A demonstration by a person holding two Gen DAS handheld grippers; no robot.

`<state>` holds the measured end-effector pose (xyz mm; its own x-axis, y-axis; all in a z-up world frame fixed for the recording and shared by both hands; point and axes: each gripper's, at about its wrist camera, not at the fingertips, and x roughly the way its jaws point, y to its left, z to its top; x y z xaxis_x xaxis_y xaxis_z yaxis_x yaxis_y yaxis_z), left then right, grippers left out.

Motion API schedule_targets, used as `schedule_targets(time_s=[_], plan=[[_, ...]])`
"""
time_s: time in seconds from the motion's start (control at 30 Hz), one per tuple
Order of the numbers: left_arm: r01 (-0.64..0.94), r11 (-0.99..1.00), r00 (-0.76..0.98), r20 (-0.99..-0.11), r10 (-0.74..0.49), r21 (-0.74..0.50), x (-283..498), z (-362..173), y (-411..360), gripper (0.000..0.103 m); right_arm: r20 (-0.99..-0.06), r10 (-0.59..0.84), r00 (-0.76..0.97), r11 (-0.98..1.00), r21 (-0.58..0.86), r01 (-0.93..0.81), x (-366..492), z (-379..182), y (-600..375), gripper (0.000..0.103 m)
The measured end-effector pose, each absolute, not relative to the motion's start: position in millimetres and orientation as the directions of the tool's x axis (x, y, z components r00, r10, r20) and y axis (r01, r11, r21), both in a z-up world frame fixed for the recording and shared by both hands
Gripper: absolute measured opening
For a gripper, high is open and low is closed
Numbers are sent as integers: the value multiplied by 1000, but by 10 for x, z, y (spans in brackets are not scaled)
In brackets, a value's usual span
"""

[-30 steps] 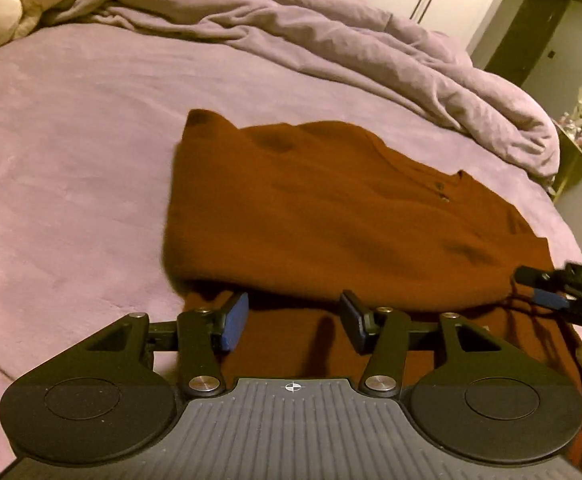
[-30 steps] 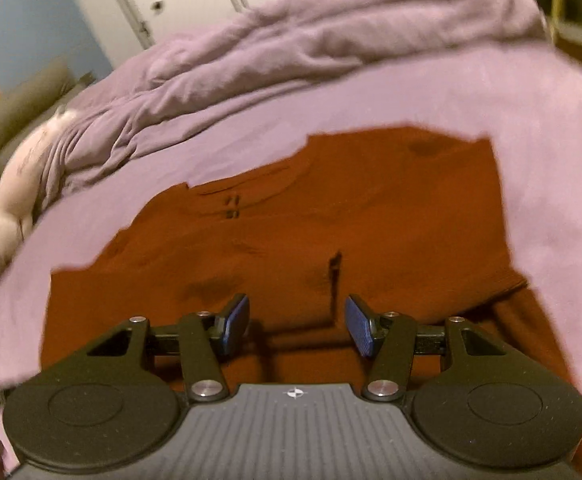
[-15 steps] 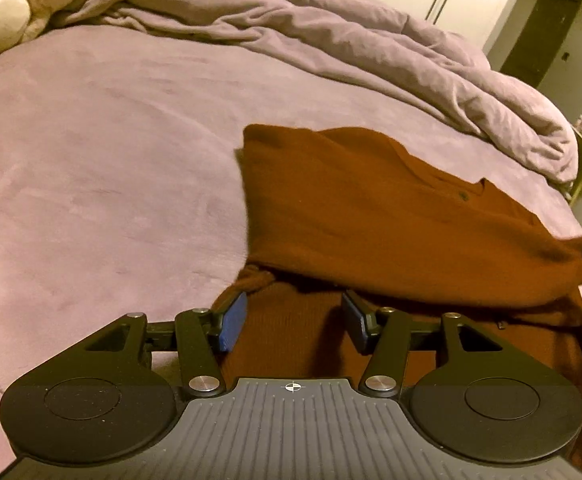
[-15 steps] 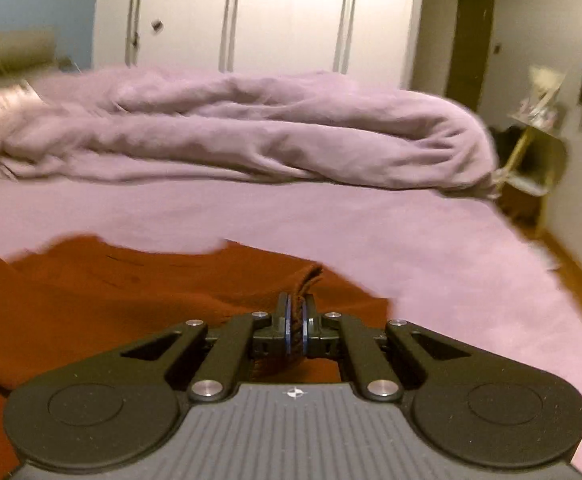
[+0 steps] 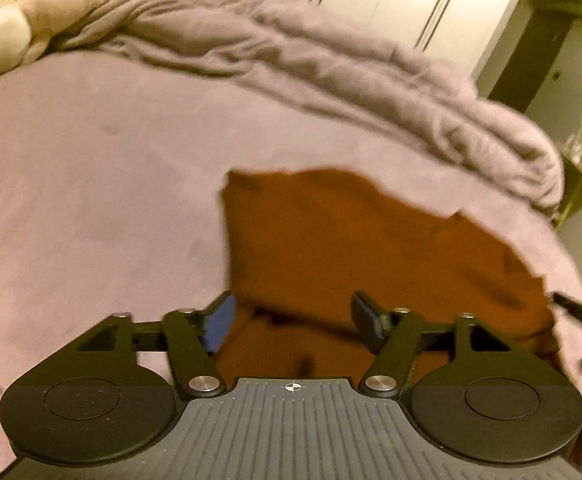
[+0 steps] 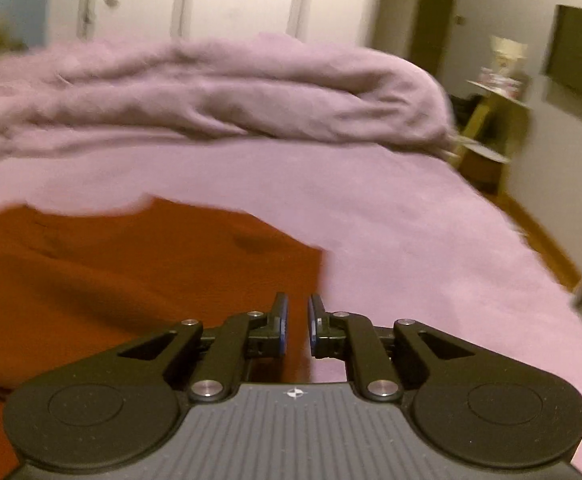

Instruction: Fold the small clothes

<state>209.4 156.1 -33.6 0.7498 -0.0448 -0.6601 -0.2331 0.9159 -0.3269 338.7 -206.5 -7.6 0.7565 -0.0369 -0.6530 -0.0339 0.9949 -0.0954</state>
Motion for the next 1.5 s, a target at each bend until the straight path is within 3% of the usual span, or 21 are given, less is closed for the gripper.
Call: schedule_targets(time_s=[0.17,0.37,0.47,0.6,0.67,0.77,0.87,0.93,1.13,1.2,1.33,1.5], plan=[[-193,940,777,-628,-28,-281,2569,-425,1234,77,-653,205,729,934,-93,-345,3342,-125,-1214,11],[-240,963,757,-645,106,-122,2912,-782,1052,77,-640,313,702,834,-169,-525,3313,-410,-588,11],[-231,973,761,-624,179,-3,2896,-868,1041,79,-631,207,748,819,-306,-485,3368,-561,-692,11],[-243,969,763,-626,161,-48,2785,-886,1260,86,-619,36,785,890,-337,-307,3529,-619,-1366,12],[-278,957,743,-650,159,-85,2736,-834,1341,89,-619,-9,786,917,-319,-241,3572,-546,-1570,49],[-286,942,740,-665,103,-173,2608,-745,1354,86,-626,-3,780,943,-263,-207,3427,-335,-1644,40],[-253,962,730,-672,122,-99,2523,-765,1226,88,-624,158,765,928,-171,-330,3089,-223,-1548,40],[-240,969,710,-691,135,-58,2501,-827,1222,91,-652,176,737,905,-188,-382,2948,-301,-1503,37],[-279,957,657,-742,132,-77,2188,-767,1420,95,-649,48,759,931,-246,-270,2877,-277,-1813,37],[-241,969,640,-759,120,-50,1962,-737,1401,95,-659,-93,747,929,-328,-174,2781,-231,-1887,37],[-161,980,584,-812,-1,-117,1323,-728,1360,95,-760,77,645,983,-52,-177,2136,-63,-2296,37],[-139,982,525,-850,-39,-131,671,-819,1241,95,-798,79,598,980,-47,-192,1156,-10,-2629,37]])
